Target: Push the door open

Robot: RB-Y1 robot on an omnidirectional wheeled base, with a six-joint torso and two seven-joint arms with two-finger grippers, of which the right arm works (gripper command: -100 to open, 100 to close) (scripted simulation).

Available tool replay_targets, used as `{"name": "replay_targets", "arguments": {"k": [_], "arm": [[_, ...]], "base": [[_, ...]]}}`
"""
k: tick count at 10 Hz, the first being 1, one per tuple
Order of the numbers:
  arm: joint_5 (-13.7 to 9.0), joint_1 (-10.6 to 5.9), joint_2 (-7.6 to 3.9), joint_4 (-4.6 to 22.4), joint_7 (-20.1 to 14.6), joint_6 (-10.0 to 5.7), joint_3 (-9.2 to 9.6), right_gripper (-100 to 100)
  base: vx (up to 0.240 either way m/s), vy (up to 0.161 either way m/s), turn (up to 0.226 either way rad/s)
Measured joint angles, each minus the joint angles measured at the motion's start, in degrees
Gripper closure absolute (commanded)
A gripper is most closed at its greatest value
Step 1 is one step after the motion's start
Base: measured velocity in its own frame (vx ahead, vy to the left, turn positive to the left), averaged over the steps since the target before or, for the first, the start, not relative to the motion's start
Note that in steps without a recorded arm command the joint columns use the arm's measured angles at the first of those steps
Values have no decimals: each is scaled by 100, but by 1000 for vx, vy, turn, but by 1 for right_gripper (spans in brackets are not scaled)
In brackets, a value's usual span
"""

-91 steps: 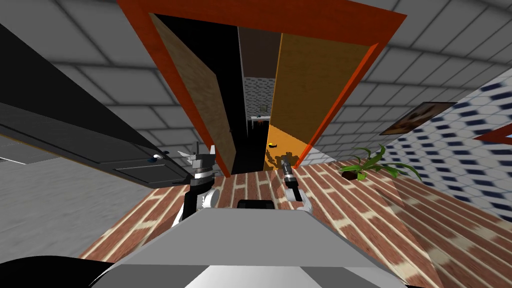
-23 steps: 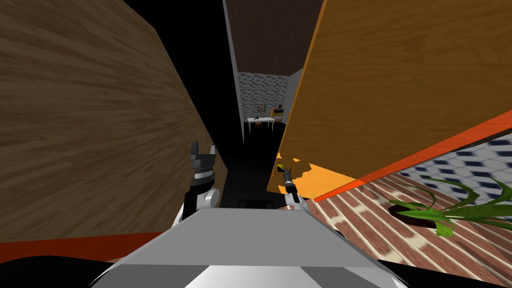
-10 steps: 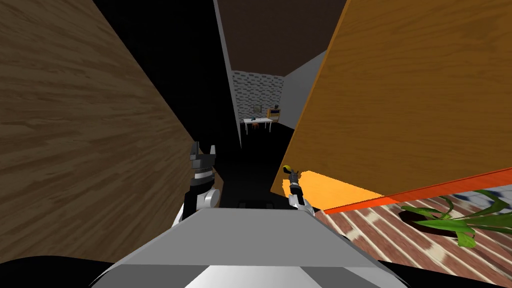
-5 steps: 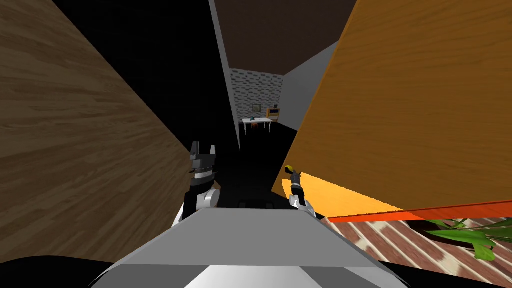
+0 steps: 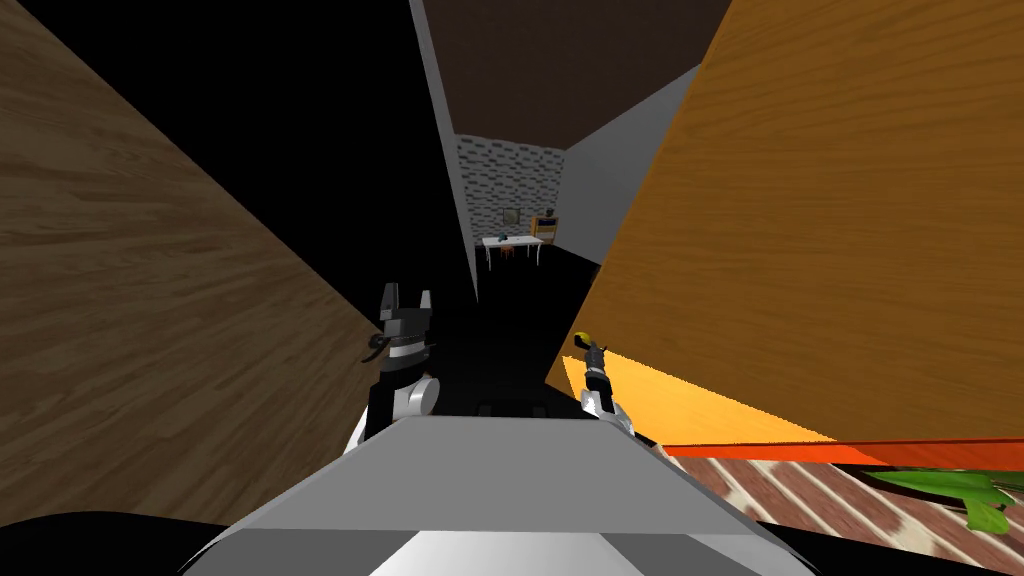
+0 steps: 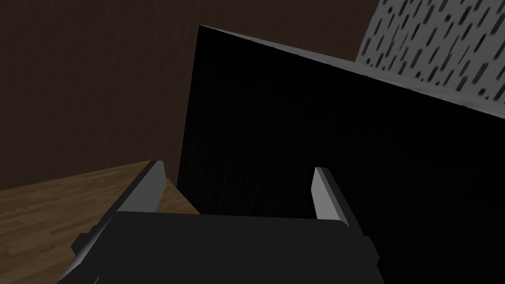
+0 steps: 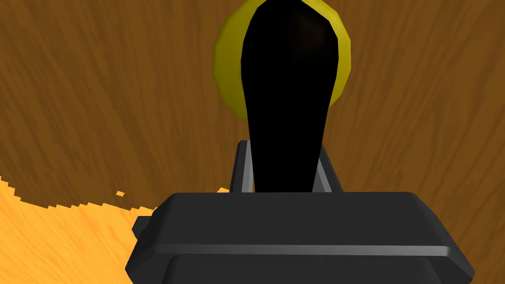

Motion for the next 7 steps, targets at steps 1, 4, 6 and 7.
{"name": "replay_targets", "arguments": {"k": [1, 4, 6, 7], "arm": [[-33, -27, -19, 116, 27, -35, -55, 100], [-138, -67, -85, 256, 77, -106, -234, 100], [-164, -47, -94, 134, 101, -81, -285, 100], [-191, 0, -52, 34, 129, 1, -333, 100]], "base": [[194, 9, -54], [179, 6, -43], [86, 7, -32], [167, 32, -65]]}}
